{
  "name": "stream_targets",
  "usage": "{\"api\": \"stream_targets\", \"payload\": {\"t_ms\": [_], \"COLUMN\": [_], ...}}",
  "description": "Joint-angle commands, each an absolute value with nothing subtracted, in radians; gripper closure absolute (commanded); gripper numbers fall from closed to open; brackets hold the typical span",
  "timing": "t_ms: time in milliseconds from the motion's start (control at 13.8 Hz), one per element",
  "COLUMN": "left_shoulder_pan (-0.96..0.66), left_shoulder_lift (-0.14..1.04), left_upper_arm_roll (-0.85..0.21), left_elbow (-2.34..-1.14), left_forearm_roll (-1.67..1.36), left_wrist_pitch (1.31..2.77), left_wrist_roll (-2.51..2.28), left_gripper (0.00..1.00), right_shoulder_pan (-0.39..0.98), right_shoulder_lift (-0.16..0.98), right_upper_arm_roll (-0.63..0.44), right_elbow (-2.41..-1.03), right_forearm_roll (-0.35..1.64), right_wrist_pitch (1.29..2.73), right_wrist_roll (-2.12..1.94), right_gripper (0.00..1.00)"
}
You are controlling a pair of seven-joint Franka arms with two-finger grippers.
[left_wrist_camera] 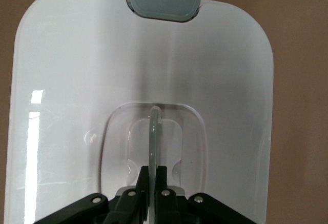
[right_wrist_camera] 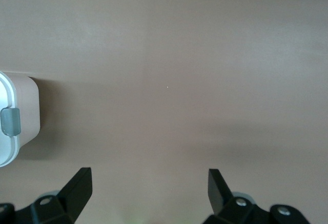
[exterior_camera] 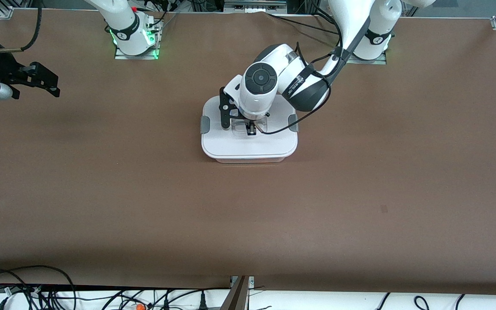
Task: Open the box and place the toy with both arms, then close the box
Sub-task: 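Carry the lid back and lower it onto the box with the left gripper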
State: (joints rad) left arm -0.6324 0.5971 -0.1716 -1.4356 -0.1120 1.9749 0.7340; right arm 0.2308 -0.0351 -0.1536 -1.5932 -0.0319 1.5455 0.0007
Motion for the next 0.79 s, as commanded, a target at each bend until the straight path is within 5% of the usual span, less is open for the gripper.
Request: {"api": "stream_targets", "payload": {"t_ms": [0,433,722], "left_shoulder_pan": [-0.644,-0.557,-0.327], "left_shoulder_lift": [0.606,0.453,0.355], "left_upper_arm_roll": [-0.166,-0.160,-0.158], "left_elbow": [-1.427,-1.407,-1.414], "left_forearm_roll": [-0.133,-0.097,-0.062], "left_wrist_pitch": [1.965,1.742,1.592], "left_wrist_roll": [0.727,0.716,0.724], "left_gripper": [0.01,0.00,0.00], "right_shoulder_pan": [0.222,0.222,0.221], "right_shoulder_lift": [-0.025,-0.023,-0.023], "right_upper_arm_roll": [-0.149,-0.149,-0.149], "right_elbow": [-1.566,-1.566,-1.566], "right_forearm_roll": [-0.022,-0.015,-0.015], "right_wrist_pitch": [1.531,1.534,1.534], "right_wrist_roll": [0.011,0.012,0.012], "right_gripper": [0.00,0.00,0.00]}}
